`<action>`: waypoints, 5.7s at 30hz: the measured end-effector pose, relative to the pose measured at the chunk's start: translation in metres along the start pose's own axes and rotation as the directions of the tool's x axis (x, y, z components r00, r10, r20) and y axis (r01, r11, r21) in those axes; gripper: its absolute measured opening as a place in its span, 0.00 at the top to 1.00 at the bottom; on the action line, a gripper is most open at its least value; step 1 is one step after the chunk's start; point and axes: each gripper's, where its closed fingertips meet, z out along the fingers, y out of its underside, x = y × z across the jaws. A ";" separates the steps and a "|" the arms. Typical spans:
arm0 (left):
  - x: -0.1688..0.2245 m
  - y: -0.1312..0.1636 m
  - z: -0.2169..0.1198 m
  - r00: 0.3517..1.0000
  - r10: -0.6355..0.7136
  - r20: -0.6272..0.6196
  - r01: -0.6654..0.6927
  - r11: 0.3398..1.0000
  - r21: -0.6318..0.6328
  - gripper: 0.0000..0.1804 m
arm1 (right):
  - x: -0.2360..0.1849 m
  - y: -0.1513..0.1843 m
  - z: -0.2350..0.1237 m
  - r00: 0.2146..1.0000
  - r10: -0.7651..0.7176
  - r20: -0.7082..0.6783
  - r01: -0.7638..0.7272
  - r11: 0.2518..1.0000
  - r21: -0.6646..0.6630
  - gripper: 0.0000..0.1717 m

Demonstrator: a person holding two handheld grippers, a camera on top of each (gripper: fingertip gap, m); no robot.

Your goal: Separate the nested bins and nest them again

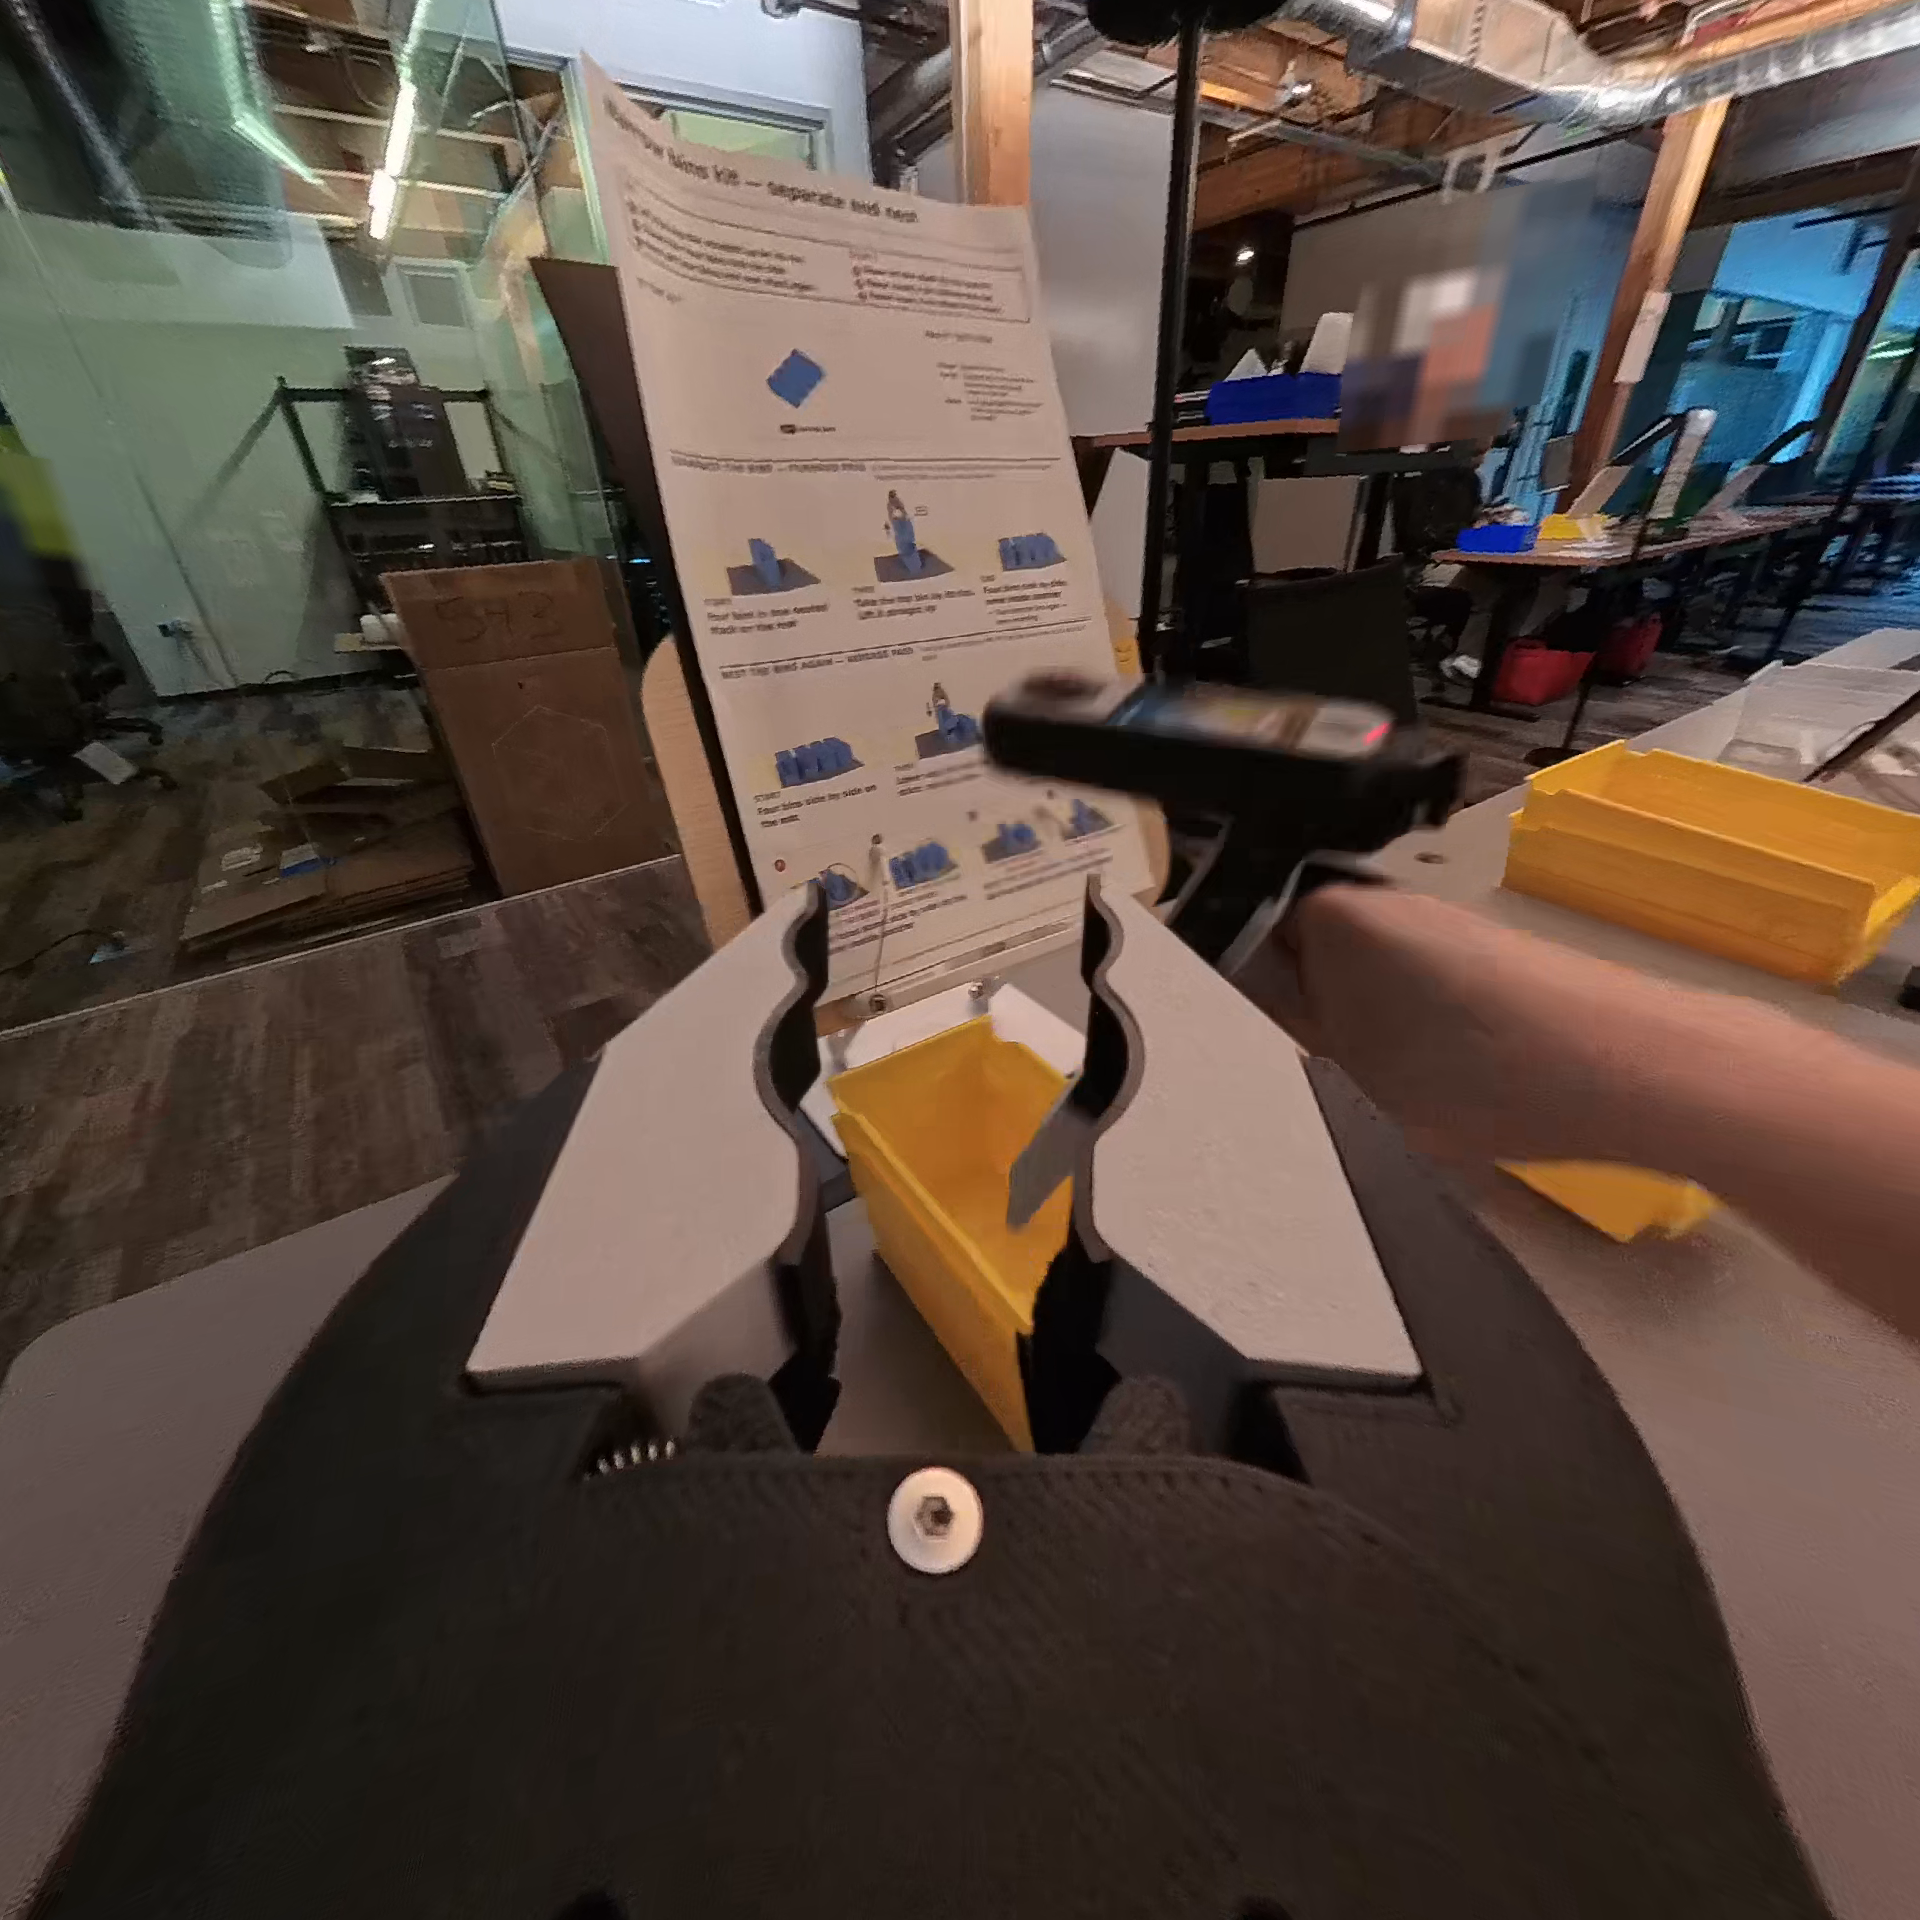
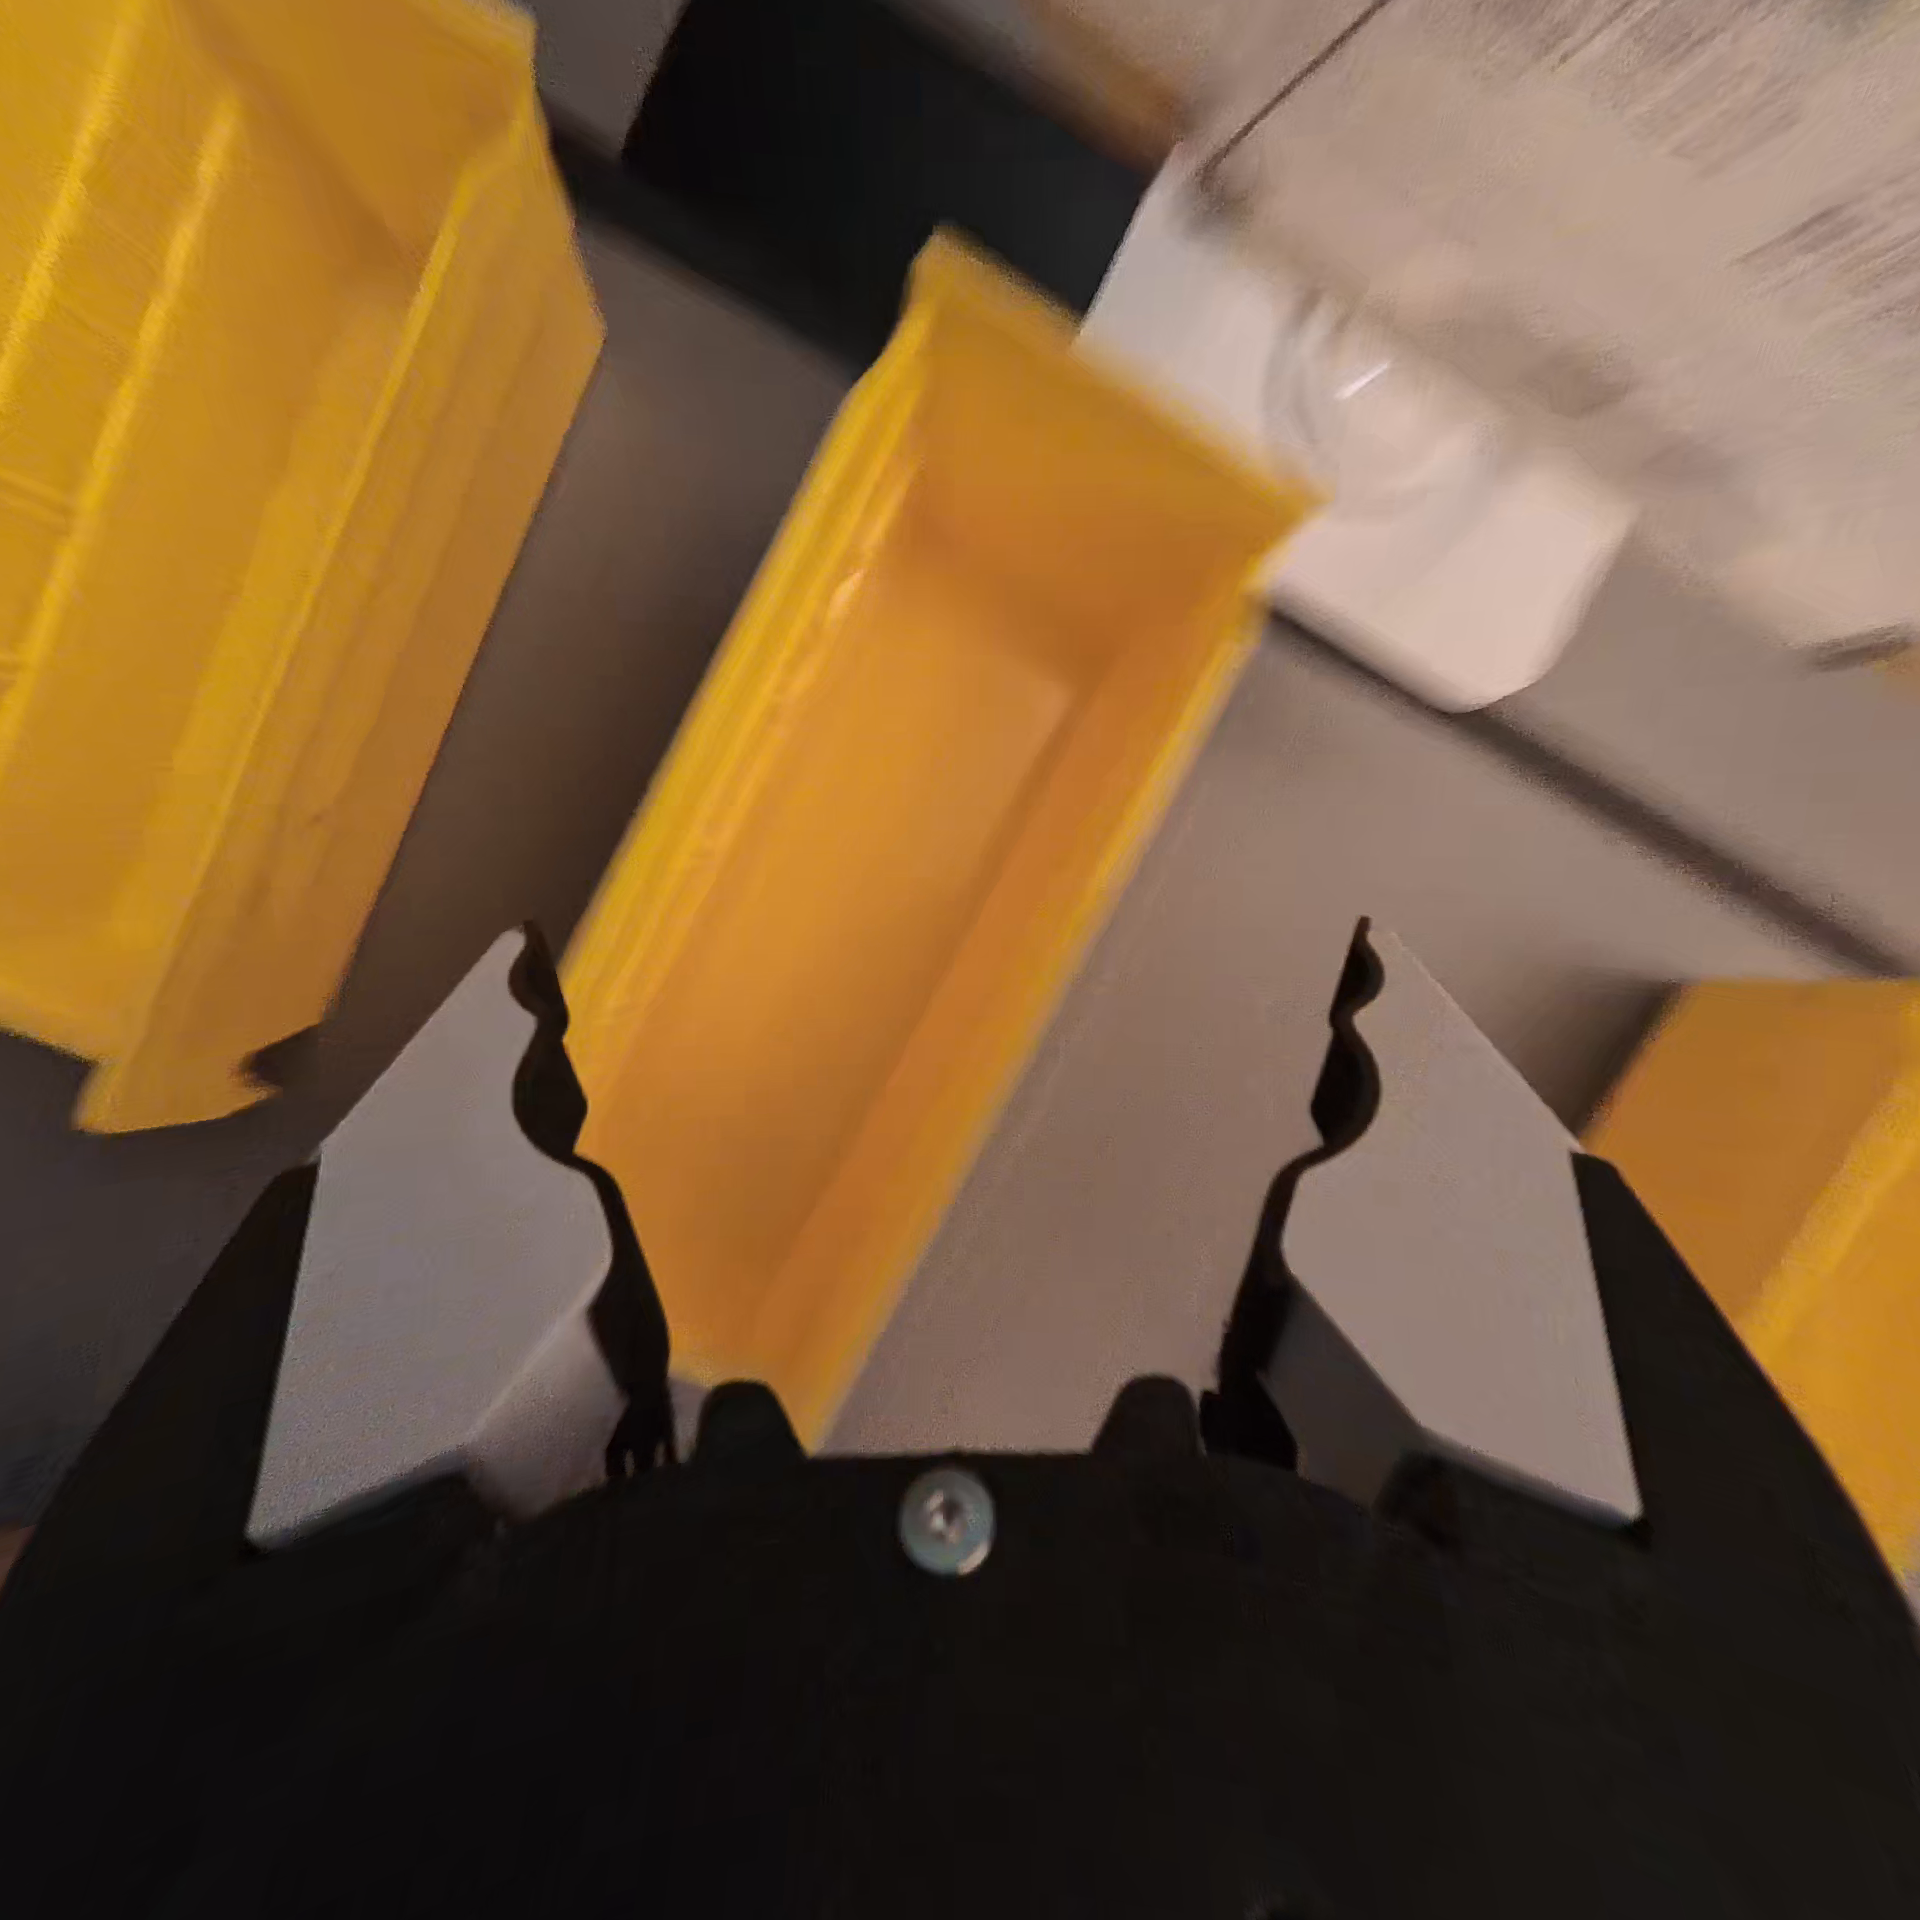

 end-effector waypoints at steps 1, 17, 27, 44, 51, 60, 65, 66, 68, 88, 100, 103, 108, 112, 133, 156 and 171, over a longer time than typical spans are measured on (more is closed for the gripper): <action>0.004 -0.001 0.000 1.000 -0.011 -0.021 0.011 1.000 0.002 0.73 | 0.028 -0.010 -0.019 0.997 -0.031 -0.064 0.038 0.994 0.107 0.15; 0.044 -0.018 0.009 0.980 -0.122 -0.158 0.131 0.990 0.045 0.75 | 0.291 0.218 0.036 0.866 0.468 -0.173 -0.498 0.833 -0.239 0.12; 0.040 -0.017 0.007 0.970 -0.164 -0.177 0.174 0.984 0.043 0.76 | 0.299 0.232 0.046 0.854 0.485 -0.189 -0.520 0.785 -0.337 0.26; 0.041 -0.006 0.009 0.972 -0.139 -0.188 0.139 0.990 -0.012 0.75 | 0.264 0.204 0.020 0.840 0.534 -0.097 -0.531 0.771 -0.352 0.37; 0.032 -0.006 0.003 0.973 -0.164 -0.164 0.166 0.986 -0.003 0.76 | 0.191 0.139 -0.040 0.890 0.454 0.031 -0.422 0.850 -0.316 0.37; 0.024 -0.014 -0.010 0.966 -0.222 -0.134 0.229 0.973 0.035 0.76 | 0.058 0.032 -0.092 0.782 0.483 0.393 -0.432 0.876 -0.217 0.35; 0.030 -0.021 -0.016 0.959 -0.236 -0.156 0.247 0.967 0.056 0.77 | 0.013 0.010 -0.069 0.686 0.553 0.473 -0.495 0.831 -0.254 0.36; 0.029 -0.021 -0.016 0.961 -0.232 -0.148 0.242 0.969 0.056 0.77 | 0.009 0.010 -0.062 0.685 0.561 0.464 -0.502 0.826 -0.258 0.35; 0.029 -0.021 -0.017 0.962 -0.230 -0.144 0.240 0.969 0.059 0.77 | 0.003 0.012 -0.047 0.692 0.576 0.434 -0.514 0.816 -0.263 0.35; 0.050 -0.031 -0.024 0.952 -0.204 -0.227 0.228 0.970 0.082 0.78 | -0.010 0.018 0.010 0.819 0.569 0.082 -0.558 0.821 -0.123 0.32; 0.055 -0.028 -0.021 0.952 -0.200 -0.231 0.219 0.974 0.059 0.78 | -0.016 0.021 0.032 0.869 0.491 -0.059 -0.494 0.863 -0.104 0.24; 0.057 -0.026 -0.017 0.953 -0.197 -0.229 0.213 0.976 0.044 0.77 | -0.021 0.020 0.032 0.875 0.482 -0.044 -0.483 0.867 -0.120 0.24; 0.056 -0.023 -0.014 0.960 -0.194 -0.201 0.203 0.979 0.026 0.77 | -0.012 0.010 -0.006 0.919 0.392 -0.040 -0.393 0.902 -0.177 0.23; 0.046 -0.026 -0.015 0.966 -0.210 -0.150 0.221 0.974 0.056 0.71 | 0.019 -0.001 -0.073 0.974 0.218 -0.056 -0.224 0.962 -0.157 0.24; -0.078 0.116 0.008 0.940 -0.063 0.336 0.269 0.742 -0.614 0.32 | 0.240 0.101 -0.194 0.992 -0.010 0.128 -0.103 0.532 0.840 0.27; -0.117 0.289 -0.025 0.863 0.109 0.494 0.494 0.030 -0.869 0.21 | 0.345 0.121 -0.170 0.870 0.128 0.476 -0.483 0.410 0.774 0.31; -0.115 0.288 -0.028 0.870 0.094 0.484 0.488 -0.032 -0.872 0.25 | 0.347 0.121 -0.162 0.826 0.119 0.551 -0.544 0.423 0.725 0.33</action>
